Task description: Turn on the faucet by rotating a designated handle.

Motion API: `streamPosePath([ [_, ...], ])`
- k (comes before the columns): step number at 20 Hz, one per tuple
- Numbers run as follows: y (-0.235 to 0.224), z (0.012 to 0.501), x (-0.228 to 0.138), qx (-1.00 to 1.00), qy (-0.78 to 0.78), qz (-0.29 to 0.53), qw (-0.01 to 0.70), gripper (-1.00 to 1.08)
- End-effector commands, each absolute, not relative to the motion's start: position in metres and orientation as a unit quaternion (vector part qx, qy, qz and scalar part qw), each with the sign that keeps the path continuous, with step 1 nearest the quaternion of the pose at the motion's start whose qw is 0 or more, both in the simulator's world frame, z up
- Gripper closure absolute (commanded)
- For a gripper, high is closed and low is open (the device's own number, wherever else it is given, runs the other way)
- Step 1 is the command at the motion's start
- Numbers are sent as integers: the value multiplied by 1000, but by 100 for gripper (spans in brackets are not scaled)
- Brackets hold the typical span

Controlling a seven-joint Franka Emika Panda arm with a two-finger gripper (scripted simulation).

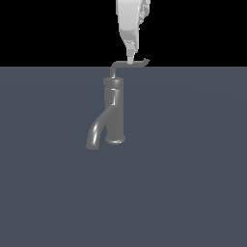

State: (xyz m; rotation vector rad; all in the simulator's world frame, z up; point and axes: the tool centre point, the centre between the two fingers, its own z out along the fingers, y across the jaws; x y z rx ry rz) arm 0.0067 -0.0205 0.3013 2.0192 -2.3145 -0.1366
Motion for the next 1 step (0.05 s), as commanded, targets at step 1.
streamPosePath([
  [1, -64, 300, 54, 637, -771, 0, 0, 108],
])
